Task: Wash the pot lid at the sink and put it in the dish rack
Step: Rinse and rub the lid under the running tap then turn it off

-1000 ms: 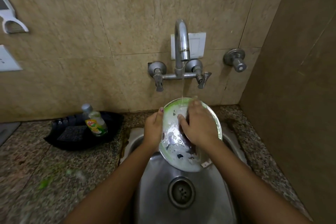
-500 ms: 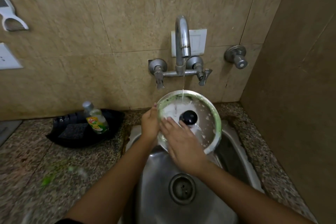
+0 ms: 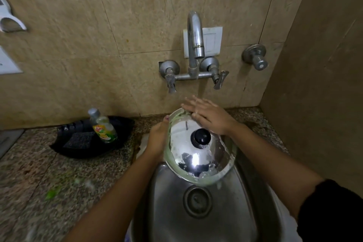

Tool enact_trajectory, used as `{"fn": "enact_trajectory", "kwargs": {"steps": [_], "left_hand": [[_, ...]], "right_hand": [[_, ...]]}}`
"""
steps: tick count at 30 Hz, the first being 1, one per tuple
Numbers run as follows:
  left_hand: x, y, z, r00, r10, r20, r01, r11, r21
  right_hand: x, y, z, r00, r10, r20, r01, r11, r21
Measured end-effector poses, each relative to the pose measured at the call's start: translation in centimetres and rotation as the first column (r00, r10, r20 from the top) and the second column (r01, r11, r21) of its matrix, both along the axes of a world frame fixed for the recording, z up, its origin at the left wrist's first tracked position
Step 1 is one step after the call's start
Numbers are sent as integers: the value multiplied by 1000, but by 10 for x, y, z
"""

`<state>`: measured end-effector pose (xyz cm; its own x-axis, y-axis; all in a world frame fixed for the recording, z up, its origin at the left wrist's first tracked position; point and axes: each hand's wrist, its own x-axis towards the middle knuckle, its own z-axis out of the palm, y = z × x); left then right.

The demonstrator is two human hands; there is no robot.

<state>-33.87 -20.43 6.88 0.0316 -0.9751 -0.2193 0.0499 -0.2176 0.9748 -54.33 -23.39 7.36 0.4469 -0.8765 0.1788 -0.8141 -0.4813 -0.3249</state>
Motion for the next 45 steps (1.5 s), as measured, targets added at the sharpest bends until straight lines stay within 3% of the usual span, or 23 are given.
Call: {"fn": "enact_trajectory", "kwargs": {"steps": [3,6,8,10,11,13,15,20,30,38,40,42,45], "left_hand": [[7,-6,-1,997,59,43,-60,998,26],[3,-1,2,999,19,41,-20,999,29],[1,5,3,1000,10,21,-10,1000,17],[-2,3,5,999,46,4,-46,999,5],[-1,3,5,998,60,10,-60,998,5],[-10,-3,19,999,51,-1,-51,998,-32],[-14,-4,27,997,72,-13,-72,997,-21],[-17,6,25,992,103,72,-102,995,-11],[-18,9,16,991,111,-70,-107,993,56],[-21,5,13,991,118,-70,-114,991,66],[-21,4,12,991,119,-56,-115,991,68],[-20,4,13,991,126,-46,-123,990,68],[-22,2,12,991,124,-42,-121,991,59]], "right_hand": [[-2,-2,1,980,-192,49,190,981,42],[11,7,-5,997,-3,74,-3,997,78],[7,14,-7,947,-158,280,107,976,188],[-5,16,5,717,-469,516,336,881,333],[-10,17,9,585,-545,601,413,838,357],[-21,13,39,406,-510,758,469,828,306],[-17,3,65,328,-435,839,483,840,247],[-1,-14,87,439,-419,795,591,801,96],[7,-16,72,352,-555,754,621,741,255],[10,-12,73,260,-555,790,598,735,320],[16,-7,66,312,-587,747,564,747,351],[26,4,57,428,-660,618,538,735,412],[51,27,46,706,-676,211,636,736,232]]}}
